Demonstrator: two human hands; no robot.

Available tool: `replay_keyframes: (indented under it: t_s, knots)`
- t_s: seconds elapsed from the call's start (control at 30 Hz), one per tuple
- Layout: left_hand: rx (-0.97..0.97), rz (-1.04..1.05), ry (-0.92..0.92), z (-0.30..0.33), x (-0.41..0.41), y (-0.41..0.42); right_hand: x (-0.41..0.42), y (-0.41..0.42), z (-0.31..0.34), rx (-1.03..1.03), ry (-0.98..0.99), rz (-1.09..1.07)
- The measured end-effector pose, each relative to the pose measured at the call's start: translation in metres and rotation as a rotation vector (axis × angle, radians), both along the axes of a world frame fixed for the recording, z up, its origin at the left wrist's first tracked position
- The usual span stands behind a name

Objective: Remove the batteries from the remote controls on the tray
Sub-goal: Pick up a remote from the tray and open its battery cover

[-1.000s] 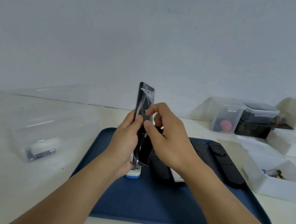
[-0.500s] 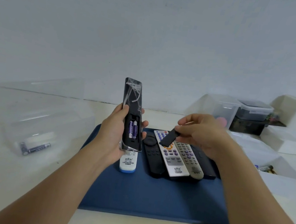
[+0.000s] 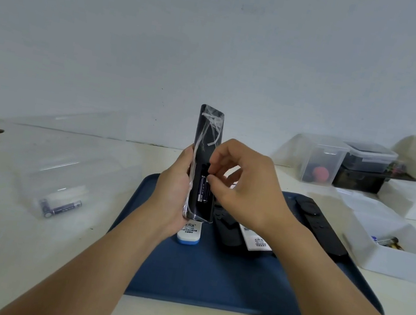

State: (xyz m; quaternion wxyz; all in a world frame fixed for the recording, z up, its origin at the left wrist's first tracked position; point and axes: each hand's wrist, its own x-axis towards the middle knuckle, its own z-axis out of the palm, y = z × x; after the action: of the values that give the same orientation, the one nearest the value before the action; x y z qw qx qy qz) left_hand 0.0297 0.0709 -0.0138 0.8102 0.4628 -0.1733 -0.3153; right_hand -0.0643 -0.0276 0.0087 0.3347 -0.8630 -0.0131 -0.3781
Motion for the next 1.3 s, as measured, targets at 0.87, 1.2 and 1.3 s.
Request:
replay_keyframes:
  t_s: [0.87,1.2,1.3]
  knots:
    - [0.053,0.118,-0.165,-0.006,-0.005,-0.005,0.013,0.007,-0.015,0.063,0.073,-0.032]
    - [0.08,0.152,-0.183,-0.011,-0.004,-0.007,0.016,0.005,-0.019,0.075,0.136,-0.046]
    - [0.068,0.151,-0.173,-0.009,-0.003,-0.009,0.017,0.001,-0.019,0.114,0.108,-0.09]
